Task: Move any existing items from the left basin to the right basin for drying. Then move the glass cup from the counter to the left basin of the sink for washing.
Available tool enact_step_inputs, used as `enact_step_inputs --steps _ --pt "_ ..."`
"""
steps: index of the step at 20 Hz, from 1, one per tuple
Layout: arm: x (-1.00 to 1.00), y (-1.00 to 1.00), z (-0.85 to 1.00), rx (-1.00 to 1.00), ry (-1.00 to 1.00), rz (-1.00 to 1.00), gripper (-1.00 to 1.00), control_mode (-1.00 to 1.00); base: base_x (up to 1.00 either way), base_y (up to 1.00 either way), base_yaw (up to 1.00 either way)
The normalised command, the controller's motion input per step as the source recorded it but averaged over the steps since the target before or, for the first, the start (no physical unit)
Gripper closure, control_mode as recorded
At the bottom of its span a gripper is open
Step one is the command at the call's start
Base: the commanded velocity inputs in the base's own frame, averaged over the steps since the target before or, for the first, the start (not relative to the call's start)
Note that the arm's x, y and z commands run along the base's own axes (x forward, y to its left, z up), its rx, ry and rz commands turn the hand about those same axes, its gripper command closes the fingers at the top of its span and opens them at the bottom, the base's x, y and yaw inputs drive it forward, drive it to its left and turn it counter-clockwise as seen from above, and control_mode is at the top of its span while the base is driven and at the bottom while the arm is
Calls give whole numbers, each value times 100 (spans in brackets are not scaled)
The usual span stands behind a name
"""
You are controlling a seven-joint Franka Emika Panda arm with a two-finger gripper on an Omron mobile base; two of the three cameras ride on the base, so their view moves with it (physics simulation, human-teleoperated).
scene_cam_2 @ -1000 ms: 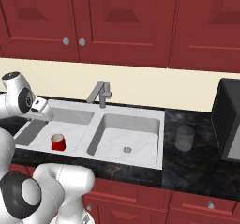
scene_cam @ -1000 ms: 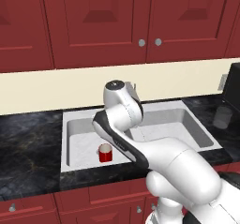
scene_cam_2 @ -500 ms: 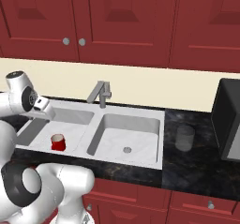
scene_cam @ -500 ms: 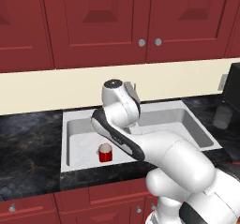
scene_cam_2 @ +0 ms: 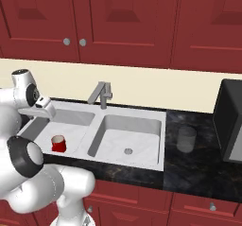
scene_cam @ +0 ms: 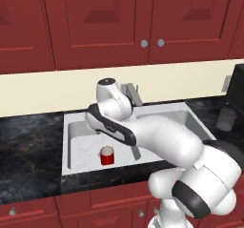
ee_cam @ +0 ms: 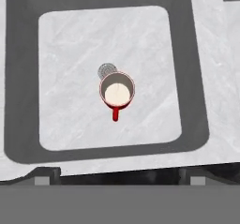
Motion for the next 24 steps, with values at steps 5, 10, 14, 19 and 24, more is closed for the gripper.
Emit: enact_step_inputs --steps 5,10,14,19,24 --pt "24 1 -21 0 6 0 -100 -100 0 0 0" --pt "13 0 -27 0 2 0 -100 -100 0 0 0" --pt "5 1 -32 0 1 0 -100 -100 0 0 0" --pt "2 3 -21 0 4 0 -100 -100 0 0 0" --pt "0 0 -10 0 1 0 -100 -100 0 0 0"
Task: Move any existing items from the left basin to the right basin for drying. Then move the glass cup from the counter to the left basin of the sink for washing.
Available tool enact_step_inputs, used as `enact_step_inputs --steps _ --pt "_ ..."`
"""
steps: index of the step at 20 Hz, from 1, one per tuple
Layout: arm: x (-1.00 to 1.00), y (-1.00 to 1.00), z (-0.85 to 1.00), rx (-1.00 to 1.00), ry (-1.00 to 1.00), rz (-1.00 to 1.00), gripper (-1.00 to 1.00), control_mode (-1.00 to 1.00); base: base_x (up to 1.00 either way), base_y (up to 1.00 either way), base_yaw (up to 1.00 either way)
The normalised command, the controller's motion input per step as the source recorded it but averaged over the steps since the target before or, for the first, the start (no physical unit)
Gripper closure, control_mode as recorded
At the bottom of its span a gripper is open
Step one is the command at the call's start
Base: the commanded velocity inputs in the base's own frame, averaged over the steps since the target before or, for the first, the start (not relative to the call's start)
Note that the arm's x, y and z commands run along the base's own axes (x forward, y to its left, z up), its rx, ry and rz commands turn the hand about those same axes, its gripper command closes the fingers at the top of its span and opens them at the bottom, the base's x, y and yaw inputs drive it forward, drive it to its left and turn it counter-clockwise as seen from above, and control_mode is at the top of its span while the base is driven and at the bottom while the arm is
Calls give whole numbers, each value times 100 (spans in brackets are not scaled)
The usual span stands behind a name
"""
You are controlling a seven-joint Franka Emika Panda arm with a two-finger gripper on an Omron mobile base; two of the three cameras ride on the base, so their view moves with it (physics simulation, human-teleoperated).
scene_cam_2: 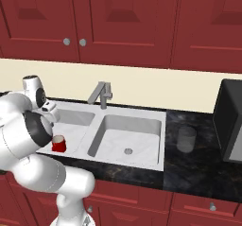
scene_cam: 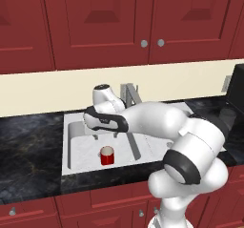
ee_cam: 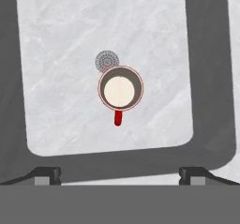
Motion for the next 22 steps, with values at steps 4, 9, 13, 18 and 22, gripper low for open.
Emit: enact_step_inputs --steps 4,9,13,18,22 --pt "0 0 -1 0 0 0 -100 -100 0 0 0" --pt "1 0 0 0 1 0 -100 -100 0 0 0" --pt "0 0 0 0 1 0 -100 -100 0 0 0" --pt "0 0 -1 0 1 0 -100 -100 0 0 0" --pt "0 0 -10 0 0 0 -100 -100 0 0 0"
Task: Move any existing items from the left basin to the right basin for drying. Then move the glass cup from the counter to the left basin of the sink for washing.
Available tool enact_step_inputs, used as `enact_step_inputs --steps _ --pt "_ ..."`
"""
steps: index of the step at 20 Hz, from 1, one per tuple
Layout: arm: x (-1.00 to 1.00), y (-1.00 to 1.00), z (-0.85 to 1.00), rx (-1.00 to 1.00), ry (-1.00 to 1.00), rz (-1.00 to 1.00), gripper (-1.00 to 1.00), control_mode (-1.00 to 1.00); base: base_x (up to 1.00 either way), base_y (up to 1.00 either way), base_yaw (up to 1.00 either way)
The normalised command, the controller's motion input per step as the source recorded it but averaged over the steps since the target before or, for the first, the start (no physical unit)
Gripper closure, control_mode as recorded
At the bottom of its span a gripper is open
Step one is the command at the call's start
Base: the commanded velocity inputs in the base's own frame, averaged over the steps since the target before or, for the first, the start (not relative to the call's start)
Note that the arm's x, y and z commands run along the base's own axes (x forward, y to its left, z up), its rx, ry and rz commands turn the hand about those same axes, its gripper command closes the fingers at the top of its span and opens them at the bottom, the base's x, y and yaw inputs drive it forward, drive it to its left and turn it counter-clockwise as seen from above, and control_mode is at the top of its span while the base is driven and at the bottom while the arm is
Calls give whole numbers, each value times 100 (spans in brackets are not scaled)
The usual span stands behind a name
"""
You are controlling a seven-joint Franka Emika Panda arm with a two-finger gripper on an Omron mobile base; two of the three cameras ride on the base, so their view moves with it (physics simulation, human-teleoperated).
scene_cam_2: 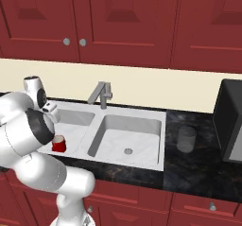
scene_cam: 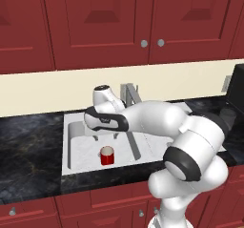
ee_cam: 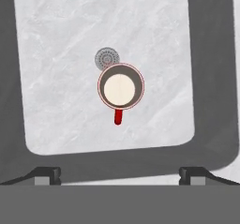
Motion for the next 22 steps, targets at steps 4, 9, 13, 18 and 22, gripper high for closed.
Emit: enact_step_inputs --steps 4,9,13,18,22 --pt "-4 0 -14 0 -1 0 -100 -100 0 0 0" --pt "-2 0 -13 0 -2 0 -100 -100 0 0 0" --pt "0 0 -14 0 -3 0 -100 -100 0 0 0" --pt "0 0 -15 0 -5 0 -100 -100 0 0 0" --pt "0 0 -11 1 -5 0 -100 -100 0 0 0"
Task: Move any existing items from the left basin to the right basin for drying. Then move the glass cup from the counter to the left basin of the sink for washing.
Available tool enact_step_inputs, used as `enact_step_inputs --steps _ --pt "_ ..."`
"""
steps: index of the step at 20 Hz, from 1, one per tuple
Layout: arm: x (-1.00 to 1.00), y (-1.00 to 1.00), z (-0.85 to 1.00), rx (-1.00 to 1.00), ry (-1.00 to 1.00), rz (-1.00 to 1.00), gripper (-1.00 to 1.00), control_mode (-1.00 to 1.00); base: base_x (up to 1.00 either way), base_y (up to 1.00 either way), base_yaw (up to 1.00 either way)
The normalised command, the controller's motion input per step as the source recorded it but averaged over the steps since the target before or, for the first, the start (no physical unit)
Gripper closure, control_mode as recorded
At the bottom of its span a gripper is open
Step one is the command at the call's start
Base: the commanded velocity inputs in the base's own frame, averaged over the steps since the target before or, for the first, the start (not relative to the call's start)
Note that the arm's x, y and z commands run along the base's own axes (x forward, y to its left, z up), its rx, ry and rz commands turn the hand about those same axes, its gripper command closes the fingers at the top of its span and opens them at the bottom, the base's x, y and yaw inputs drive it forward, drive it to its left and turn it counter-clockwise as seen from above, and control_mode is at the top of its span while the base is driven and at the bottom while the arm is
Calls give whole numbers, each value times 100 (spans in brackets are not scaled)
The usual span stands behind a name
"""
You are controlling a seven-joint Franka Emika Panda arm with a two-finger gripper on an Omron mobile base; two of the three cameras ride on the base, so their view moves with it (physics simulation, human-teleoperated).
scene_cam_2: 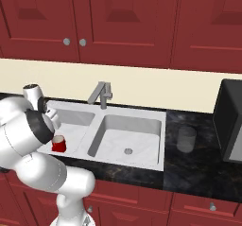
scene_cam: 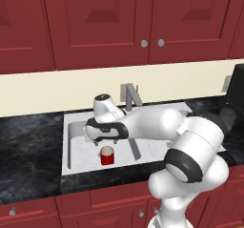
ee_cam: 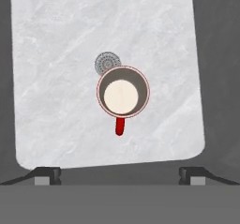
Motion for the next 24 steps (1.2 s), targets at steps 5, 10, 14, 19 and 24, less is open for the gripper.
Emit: enact_step_inputs --steps 5,10,14,19,24 --pt "0 0 -9 0 -2 0 -100 -100 0 0 0" --pt "4 0 -9 0 -1 0 -100 -100 0 0 0" --pt "17 0 -11 0 0 0 -100 -100 0 0 0" --pt "18 0 -14 0 0 0 -100 -100 0 0 0" --pt "0 0 -11 0 0 0 -100 -100 0 0 0"
